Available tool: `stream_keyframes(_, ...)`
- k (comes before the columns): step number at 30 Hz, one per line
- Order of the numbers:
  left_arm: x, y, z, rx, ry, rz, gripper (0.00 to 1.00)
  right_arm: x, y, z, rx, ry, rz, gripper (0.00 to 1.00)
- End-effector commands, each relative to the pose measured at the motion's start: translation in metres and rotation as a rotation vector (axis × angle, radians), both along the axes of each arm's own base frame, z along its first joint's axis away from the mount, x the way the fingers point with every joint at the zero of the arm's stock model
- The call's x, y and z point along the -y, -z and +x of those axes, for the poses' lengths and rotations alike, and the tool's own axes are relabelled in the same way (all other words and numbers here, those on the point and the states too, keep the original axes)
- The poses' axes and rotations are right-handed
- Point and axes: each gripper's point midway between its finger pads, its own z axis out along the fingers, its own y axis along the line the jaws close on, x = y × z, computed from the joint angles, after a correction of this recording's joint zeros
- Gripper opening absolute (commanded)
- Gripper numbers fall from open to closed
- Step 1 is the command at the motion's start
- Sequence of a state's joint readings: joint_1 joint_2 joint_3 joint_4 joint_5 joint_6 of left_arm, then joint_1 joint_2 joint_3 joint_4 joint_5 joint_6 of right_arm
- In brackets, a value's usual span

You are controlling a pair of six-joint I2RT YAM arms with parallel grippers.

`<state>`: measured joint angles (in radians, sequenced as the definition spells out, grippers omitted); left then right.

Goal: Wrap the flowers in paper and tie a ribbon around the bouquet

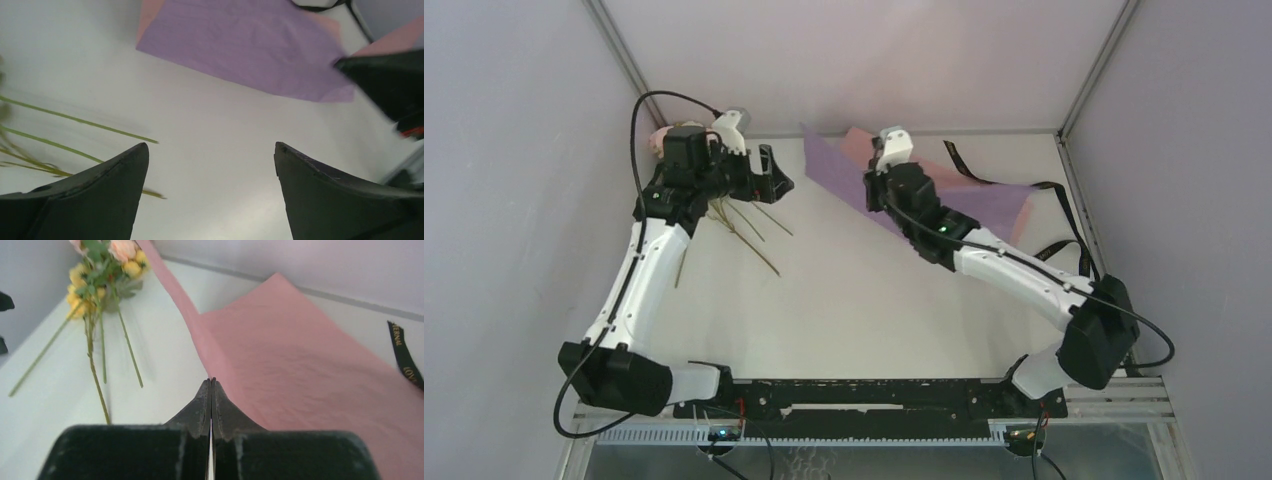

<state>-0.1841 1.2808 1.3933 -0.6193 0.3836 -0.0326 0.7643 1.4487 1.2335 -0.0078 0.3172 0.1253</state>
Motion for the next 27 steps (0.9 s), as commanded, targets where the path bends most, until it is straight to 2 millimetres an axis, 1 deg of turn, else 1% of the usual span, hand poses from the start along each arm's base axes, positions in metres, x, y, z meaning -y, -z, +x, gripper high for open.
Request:
stream_keyframes(1,0.018,0.009,0.001,-0.229,-0.041,-0.402,1.00,-0.030,0.013,0.001,0.059,0.036,-0.047,0.00)
stream_keyframes(2,0.015,0.021,0.005,-0.266,-0.068,-0.436,1.00,-0.046,0.027,-0.005,0.048,0.010,-0.064,0.00)
stream_keyframes(3,0.014,0.033,0.008,-0.295,-0.087,-0.453,1.00,-0.057,0.035,-0.008,0.050,-0.001,-0.073,0.00)
stream_keyframes(5,0.015,0.056,0.011,-0.358,-0.109,-0.470,1.00,-0.076,0.047,-0.013,0.060,-0.026,-0.087,0.00)
stream_keyframes(7,0.020,0.073,0.012,-0.415,-0.109,-0.504,1.00,-0.091,0.057,-0.019,0.063,-0.047,-0.093,0.00)
stream_keyframes(10,0.025,0.086,0.018,-0.460,-0.108,-0.546,1.00,-0.105,0.070,-0.027,0.048,-0.080,-0.099,0.00)
stream_keyframes(13,0.026,0.099,0.023,-0.486,-0.111,-0.553,1.00,-0.118,0.081,-0.037,0.032,-0.120,-0.106,0.00)
stream_keyframes(14,0.027,0.106,0.024,-0.507,-0.112,-0.553,1.00,-0.121,0.084,-0.039,0.030,-0.131,-0.110,0.00)
stream_keyframes(15,0.028,0.111,0.025,-0.527,-0.111,-0.555,0.96,-0.125,0.087,-0.043,0.029,-0.143,-0.114,0.00)
stream_keyframes(16,0.028,0.114,0.024,-0.541,-0.108,-0.556,0.88,-0.129,0.088,-0.046,0.029,-0.156,-0.118,0.00)
stream_keyframes(18,0.029,0.125,0.021,-0.579,-0.111,-0.545,0.68,-0.133,0.091,-0.050,0.024,-0.179,-0.116,0.00)
stream_keyframes(20,0.026,0.131,0.019,-0.596,-0.120,-0.523,0.44,-0.135,0.091,-0.052,0.016,-0.192,-0.115,0.00)
stream_keyframes(23,0.022,0.133,0.021,-0.600,-0.130,-0.506,0.16,-0.137,0.086,-0.054,0.013,-0.216,-0.119,0.00)
stream_keyframes(24,0.020,0.134,0.022,-0.598,-0.134,-0.502,0.08,-0.140,0.083,-0.058,0.010,-0.242,-0.113,0.04)
stream_keyframes(25,0.018,0.134,0.024,-0.592,-0.136,-0.493,0.01,-0.143,0.079,-0.063,0.006,-0.277,-0.110,0.15)
stream_keyframes(27,0.010,0.136,0.033,-0.561,-0.135,-0.430,0.00,-0.152,0.067,-0.080,-0.017,-0.402,-0.113,0.38)
